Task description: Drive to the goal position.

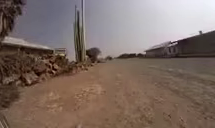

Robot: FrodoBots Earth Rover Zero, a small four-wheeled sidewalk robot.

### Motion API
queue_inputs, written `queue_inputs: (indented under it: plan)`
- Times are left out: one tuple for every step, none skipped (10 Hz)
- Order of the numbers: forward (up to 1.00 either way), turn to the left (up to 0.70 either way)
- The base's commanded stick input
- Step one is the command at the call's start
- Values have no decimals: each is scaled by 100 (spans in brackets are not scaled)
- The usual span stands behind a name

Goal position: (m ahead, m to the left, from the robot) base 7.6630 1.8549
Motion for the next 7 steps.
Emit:
queue_inputs:
  plan:
    - [100,0]
    - [100,0]
    - [100,0]
    - [100,0]
    - [100,0]
    - [100,0]
    - [100,0]
